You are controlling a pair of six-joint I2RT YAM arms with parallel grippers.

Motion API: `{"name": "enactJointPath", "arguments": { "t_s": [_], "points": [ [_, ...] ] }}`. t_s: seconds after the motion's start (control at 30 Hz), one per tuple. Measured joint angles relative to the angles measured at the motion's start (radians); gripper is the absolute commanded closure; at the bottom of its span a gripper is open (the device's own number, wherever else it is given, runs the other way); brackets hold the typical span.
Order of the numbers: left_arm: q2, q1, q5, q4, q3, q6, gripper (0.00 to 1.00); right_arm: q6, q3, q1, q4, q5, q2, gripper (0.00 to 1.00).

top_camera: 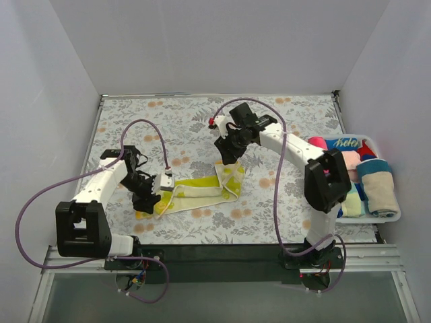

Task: Roll the towels
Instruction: Flatten the towel

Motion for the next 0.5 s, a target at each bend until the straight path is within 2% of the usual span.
{"name": "enactJointPath", "arguments": {
  "t_s": [0.23, 0.5],
  "points": [
    [-0.026, -0.005, -0.013, 0.018, 0.0, -0.016, 0.51, 0.021, 0.137, 0.01, 0.008, 0.051, 0.239, 0.51],
    [-0.066, -0.005, -0.039, 0.031, -0.018, -0.037, 0.51, 0.051, 0.208, 0.039, 0.016, 0.103, 0.334, 0.51]
  ]
}}
